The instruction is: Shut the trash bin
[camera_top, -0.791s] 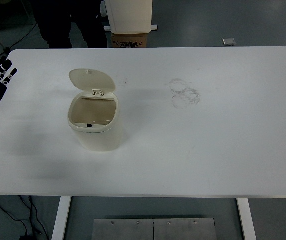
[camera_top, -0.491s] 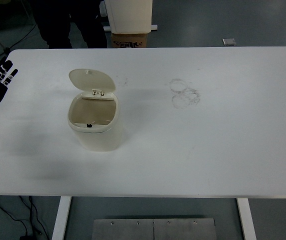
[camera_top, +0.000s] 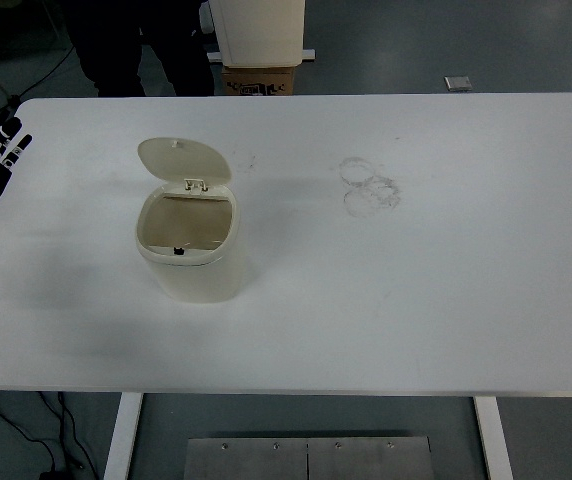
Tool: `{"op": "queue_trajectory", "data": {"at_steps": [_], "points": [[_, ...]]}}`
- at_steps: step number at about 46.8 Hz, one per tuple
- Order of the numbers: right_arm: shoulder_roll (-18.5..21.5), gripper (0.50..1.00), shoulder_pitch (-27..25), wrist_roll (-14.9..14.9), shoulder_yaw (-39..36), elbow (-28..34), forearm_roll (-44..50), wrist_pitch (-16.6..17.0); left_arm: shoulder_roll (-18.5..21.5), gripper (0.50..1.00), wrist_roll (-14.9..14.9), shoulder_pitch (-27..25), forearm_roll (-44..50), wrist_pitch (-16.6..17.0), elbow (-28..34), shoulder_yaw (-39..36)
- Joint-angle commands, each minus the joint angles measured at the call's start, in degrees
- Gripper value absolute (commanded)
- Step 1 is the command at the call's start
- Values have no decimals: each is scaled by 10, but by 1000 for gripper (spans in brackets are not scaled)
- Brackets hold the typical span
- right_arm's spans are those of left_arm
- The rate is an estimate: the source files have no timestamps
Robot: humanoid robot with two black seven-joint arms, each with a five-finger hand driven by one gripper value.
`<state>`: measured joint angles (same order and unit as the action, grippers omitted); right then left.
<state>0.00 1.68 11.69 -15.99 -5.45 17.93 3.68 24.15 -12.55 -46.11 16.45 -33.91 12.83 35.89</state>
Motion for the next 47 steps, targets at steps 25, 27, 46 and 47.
{"op": "queue_trajectory", "data": {"at_steps": [25,27,46,47], "points": [[0,991,0,0,0,0,0,0,4,1000,3,-6,-2,11,35,-6],[0,991,0,0,0,0,0,0,5,1000,3,-6,-2,14,36,-6],[0,991,0,0,0,0,0,0,56,1000,1,-42,-1,79,142,-117],[0,991,0,0,0,0,0,0,60,1000,1,-46,-1,81,148,-124]]}}
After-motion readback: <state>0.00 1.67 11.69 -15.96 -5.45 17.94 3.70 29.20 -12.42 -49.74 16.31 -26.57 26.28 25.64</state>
